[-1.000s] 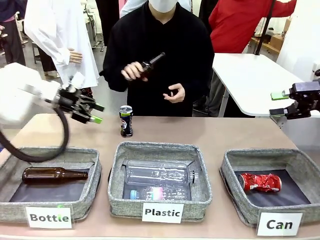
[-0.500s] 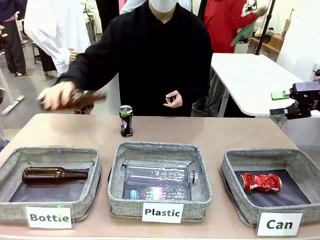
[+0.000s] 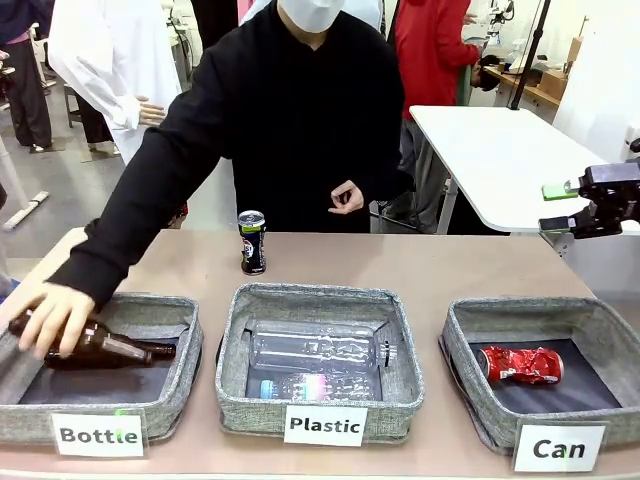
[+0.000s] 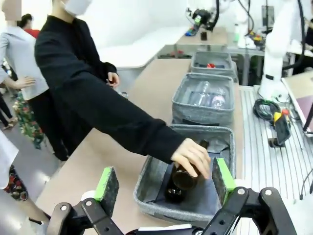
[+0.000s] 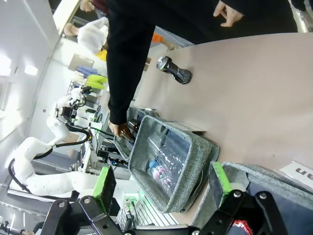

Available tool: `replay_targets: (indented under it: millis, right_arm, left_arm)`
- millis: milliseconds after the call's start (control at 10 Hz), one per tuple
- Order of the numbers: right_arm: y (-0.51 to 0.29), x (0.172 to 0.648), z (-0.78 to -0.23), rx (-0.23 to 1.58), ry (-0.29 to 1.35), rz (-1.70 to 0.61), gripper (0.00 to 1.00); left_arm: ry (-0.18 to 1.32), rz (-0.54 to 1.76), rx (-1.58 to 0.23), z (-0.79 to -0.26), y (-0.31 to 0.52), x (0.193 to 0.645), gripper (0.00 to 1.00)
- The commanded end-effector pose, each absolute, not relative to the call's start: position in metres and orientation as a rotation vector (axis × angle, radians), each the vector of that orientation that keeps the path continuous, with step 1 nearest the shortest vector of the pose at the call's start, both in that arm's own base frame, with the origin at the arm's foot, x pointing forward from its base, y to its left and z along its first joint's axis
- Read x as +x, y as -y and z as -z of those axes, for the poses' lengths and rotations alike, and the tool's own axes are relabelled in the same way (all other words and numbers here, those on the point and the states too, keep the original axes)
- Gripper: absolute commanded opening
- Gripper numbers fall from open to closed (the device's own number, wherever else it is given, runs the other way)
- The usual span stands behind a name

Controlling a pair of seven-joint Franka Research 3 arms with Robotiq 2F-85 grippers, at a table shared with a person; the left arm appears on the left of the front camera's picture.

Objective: Sort the can waste into the basket.
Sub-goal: Pick up the can waste from the table and place it in the right Fabric basket.

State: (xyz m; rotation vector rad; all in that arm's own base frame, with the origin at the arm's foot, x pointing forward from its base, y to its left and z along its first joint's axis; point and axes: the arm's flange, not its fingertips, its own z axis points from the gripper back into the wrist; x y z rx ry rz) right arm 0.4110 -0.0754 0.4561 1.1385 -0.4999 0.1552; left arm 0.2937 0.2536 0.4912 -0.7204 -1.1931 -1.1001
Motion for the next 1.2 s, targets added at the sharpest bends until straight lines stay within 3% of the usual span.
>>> replay_targets:
  millis: [0,300,600,900,1100]
  right_arm:
    - [0.076,0.409,-0.457,1.137,0.505,-0.170,1.00]
    - [0.076,0.409,-0.457,1.137,0.505,-0.170,1.00]
    - [0.076,0.409,-0.457,1.137,0.505,-0.170,1.00]
    - [0.076,0.409,-0.457,1.137,0.505,-0.170,1.00]
    - [0.076,0.409,-0.457,1.137,0.505,-0.170,1.00]
  left_arm:
    - [1.284,1.082,-0.695,-0.491,-0.252,0.272,1.00]
    - [1.301,1.069,-0.708,-0.485,-0.257,0.263,1.00]
    - [1.271,1.078,-0.731,-0.491,-0.240,0.289,1.00]
    - [1.130,1.050,-0.745,-0.476,-0.177,0.368,1.00]
    - [1.063,1.044,-0.587,-0.445,-0.116,0.437,1.00]
